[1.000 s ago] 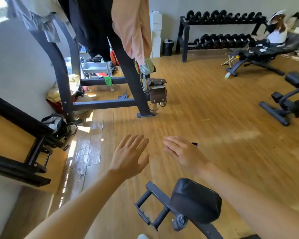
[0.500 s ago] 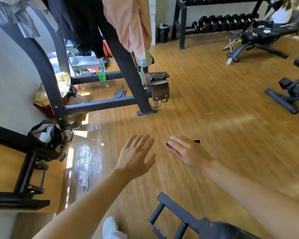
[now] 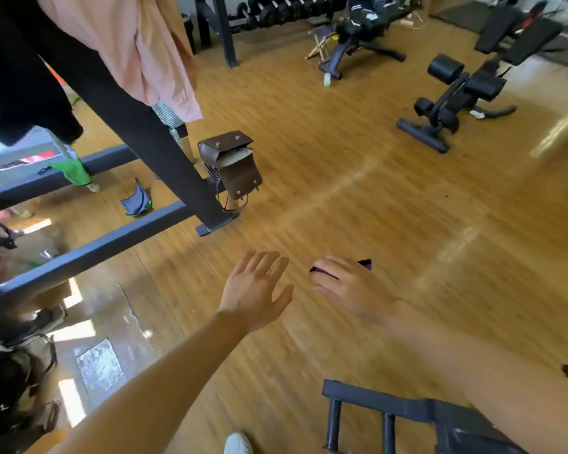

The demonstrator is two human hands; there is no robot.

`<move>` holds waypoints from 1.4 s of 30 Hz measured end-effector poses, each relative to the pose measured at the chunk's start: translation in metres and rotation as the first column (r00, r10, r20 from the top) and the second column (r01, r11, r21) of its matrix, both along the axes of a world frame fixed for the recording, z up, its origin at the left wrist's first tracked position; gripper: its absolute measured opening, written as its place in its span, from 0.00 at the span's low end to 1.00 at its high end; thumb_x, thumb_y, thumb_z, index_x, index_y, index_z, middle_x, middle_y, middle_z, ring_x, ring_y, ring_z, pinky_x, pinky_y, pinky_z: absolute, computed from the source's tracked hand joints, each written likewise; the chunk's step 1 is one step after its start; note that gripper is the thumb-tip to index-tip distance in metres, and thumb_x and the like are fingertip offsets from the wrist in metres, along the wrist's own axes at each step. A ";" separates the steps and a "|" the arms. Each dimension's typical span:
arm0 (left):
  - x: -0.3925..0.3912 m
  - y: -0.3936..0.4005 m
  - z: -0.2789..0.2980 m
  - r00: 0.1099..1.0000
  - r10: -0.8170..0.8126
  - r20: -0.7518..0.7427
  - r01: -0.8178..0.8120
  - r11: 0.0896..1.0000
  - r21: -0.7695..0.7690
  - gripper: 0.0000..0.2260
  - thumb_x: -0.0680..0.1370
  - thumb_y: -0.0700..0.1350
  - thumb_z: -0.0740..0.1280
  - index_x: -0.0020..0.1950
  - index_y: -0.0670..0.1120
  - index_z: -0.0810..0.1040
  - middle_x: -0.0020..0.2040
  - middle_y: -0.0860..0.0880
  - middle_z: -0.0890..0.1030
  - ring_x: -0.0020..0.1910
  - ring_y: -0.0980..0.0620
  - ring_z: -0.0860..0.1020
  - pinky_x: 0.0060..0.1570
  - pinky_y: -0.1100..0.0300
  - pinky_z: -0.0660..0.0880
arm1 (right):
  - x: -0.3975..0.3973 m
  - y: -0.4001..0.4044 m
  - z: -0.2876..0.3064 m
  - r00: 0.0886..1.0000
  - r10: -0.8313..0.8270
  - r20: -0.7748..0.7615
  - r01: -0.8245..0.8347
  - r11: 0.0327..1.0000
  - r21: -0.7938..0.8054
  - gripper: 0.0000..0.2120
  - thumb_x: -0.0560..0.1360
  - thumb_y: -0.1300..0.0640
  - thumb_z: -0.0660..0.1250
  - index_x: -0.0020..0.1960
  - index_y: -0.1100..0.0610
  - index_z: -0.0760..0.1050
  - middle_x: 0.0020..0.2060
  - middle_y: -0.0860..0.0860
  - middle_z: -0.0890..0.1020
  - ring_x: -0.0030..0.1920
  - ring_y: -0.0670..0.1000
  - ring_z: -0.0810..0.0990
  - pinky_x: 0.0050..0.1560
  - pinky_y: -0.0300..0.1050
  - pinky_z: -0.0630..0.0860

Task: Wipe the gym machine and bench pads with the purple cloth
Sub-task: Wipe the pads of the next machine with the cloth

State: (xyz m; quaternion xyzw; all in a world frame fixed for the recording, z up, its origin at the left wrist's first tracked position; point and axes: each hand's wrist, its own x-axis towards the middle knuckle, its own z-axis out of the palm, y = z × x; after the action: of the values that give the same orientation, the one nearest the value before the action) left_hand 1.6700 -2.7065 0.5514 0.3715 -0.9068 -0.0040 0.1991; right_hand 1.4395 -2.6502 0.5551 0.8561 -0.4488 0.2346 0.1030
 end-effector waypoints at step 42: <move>-0.756 -0.163 0.060 -0.134 -0.990 -0.039 0.976 -0.125 -0.179 0.20 0.78 0.56 0.62 0.62 0.45 0.80 0.60 0.46 0.81 0.59 0.45 0.78 0.69 0.51 0.64 | -0.443 0.026 0.071 -0.136 -0.973 -0.184 0.990 -0.126 -0.068 0.13 0.82 0.51 0.60 0.53 0.58 0.79 0.55 0.55 0.79 0.52 0.56 0.76 0.53 0.47 0.69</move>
State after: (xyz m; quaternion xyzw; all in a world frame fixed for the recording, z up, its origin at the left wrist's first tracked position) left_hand 0.9145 -2.8692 0.6117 -0.4443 -0.8576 -0.1413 0.2173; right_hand 0.9962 -2.6243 0.6259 0.2503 -0.9374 -0.0185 0.2415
